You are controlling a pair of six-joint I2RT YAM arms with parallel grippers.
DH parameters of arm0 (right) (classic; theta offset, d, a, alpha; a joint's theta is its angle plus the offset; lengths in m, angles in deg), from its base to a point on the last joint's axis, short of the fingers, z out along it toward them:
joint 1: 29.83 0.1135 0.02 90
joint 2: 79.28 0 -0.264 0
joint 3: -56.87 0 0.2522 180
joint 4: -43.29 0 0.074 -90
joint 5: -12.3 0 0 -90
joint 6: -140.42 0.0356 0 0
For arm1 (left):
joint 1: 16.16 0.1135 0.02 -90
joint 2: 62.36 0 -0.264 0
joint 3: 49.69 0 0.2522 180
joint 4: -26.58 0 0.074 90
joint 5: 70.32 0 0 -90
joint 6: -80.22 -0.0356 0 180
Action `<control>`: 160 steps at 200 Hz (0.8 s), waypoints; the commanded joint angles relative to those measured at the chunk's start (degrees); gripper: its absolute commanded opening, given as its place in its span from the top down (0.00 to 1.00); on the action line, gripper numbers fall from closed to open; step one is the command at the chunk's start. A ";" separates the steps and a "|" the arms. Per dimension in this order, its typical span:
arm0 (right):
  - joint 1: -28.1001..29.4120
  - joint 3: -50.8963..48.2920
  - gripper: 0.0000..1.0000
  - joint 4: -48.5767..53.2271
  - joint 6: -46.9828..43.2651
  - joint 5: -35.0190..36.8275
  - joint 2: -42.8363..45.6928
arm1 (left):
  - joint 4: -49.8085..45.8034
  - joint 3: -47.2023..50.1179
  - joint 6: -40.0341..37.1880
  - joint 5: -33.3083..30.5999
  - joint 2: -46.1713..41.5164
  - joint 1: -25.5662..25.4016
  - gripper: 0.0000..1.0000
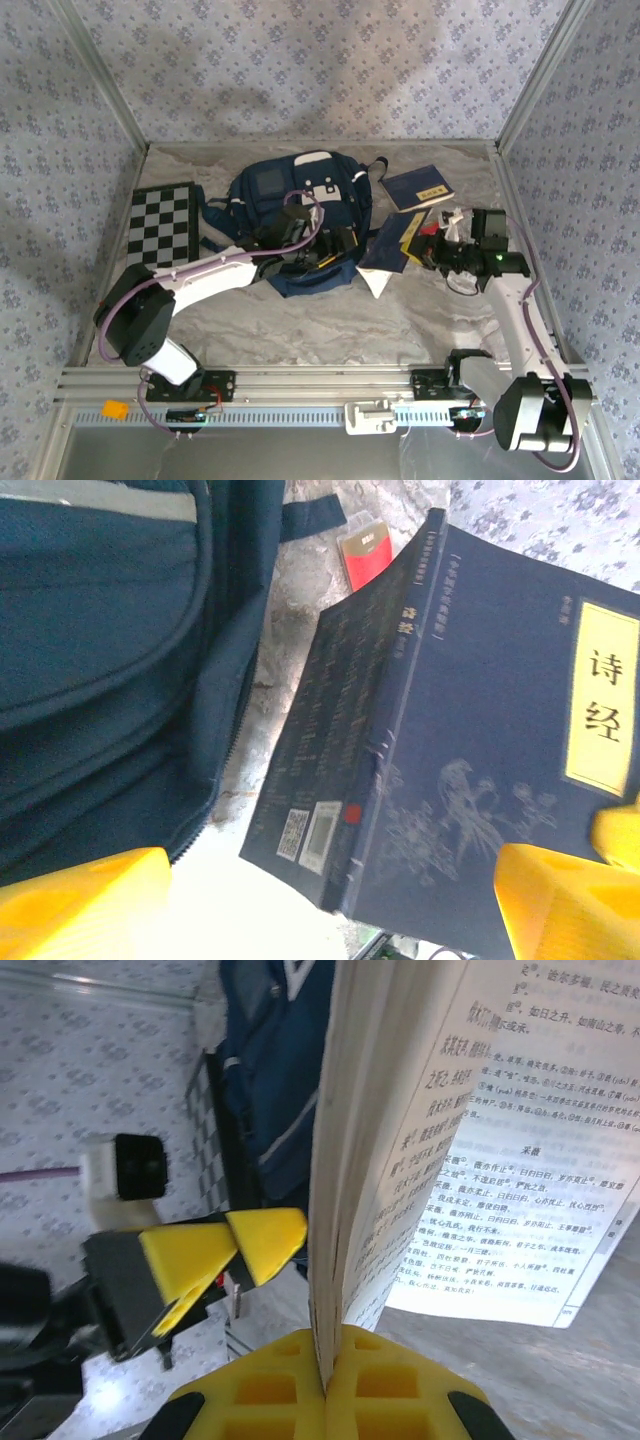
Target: Pack the student bag
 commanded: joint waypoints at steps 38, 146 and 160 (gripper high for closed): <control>6.32 4.38 1.00 -12.54 8.87 -4.08 -0.32 | 14.92 2.07 4.22 6.86 0.10 2.62 0.16; 9.85 1.77 1.00 -19.29 9.51 -2.65 -3.04 | 22.13 2.73 13.22 9.72 0.92 2.63 0.28; 10.13 1.30 1.00 -19.66 8.51 -2.92 -3.26 | 23.13 3.59 14.97 9.66 0.37 2.58 0.31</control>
